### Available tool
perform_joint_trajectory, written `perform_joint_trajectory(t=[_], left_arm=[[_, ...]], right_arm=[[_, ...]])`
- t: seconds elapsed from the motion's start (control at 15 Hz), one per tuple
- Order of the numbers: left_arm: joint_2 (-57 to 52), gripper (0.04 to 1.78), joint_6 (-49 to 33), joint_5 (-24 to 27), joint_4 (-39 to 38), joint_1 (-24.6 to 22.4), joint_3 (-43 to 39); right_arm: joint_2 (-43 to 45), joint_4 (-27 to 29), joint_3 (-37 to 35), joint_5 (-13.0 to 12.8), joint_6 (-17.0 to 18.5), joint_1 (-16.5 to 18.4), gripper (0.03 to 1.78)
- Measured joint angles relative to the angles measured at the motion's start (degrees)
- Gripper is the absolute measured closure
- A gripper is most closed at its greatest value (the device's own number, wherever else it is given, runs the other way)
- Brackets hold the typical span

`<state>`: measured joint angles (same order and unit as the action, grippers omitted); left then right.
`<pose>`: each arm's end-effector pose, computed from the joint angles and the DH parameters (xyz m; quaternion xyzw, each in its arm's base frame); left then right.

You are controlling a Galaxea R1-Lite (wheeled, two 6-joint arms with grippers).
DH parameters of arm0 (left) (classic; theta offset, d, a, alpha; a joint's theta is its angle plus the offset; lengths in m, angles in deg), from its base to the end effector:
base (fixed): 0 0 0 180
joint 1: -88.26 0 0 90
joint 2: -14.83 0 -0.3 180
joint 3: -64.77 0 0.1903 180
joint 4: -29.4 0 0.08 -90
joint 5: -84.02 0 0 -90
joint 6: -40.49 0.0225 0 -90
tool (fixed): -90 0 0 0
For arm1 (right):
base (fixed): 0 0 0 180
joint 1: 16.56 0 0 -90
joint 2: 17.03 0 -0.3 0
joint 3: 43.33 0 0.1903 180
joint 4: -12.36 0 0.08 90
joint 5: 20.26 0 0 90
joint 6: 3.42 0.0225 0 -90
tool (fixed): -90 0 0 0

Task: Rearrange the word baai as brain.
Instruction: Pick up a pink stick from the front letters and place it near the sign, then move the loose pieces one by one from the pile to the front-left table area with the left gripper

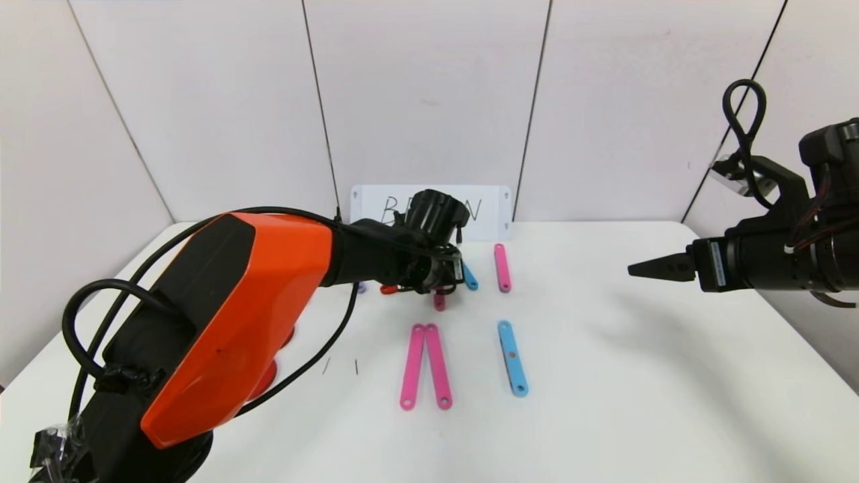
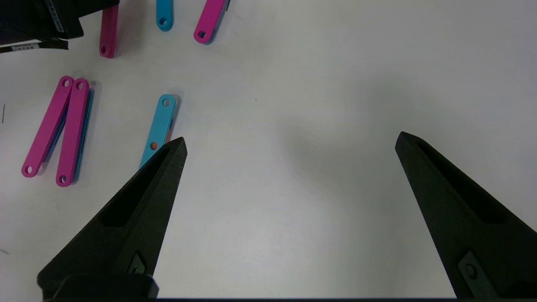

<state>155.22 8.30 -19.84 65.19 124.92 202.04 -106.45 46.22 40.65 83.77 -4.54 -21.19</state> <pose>0.4046 -0.2944 0.1169 -0.1197 0.3411 -0.0956 0.9275 0.2639 0.0268 0.2174 0.0185 0.3336 0.1559 0.9295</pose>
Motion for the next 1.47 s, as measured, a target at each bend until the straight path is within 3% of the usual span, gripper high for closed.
perform_joint_trajectory(t=[0.2,0.53,0.73,0.87,1.47], left_arm=[[0.18,1.26,-0.02,0.09,-0.18,0.05,0.0],[0.38,0.44,0.01,0.2,-0.38,0.09,0.0],[0.35,0.15,0.01,0.26,-0.44,0.11,0.0],[0.24,0.08,0.09,0.33,-0.57,0.13,0.0],[-3.64,0.08,2.65,-0.57,2.86,-1.05,0.0]], right_arm=[[0.0,0.0,0.0,0.0,0.02,0.0,0.07],[-0.02,0.0,0.0,0.02,0.0,0.0,0.07],[-0.02,0.0,0.0,0.02,0.0,0.0,0.07],[-0.02,0.0,-0.04,0.02,0.0,0.0,0.07],[0.01,-0.02,0.05,0.1,0.05,0.0,0.07]])
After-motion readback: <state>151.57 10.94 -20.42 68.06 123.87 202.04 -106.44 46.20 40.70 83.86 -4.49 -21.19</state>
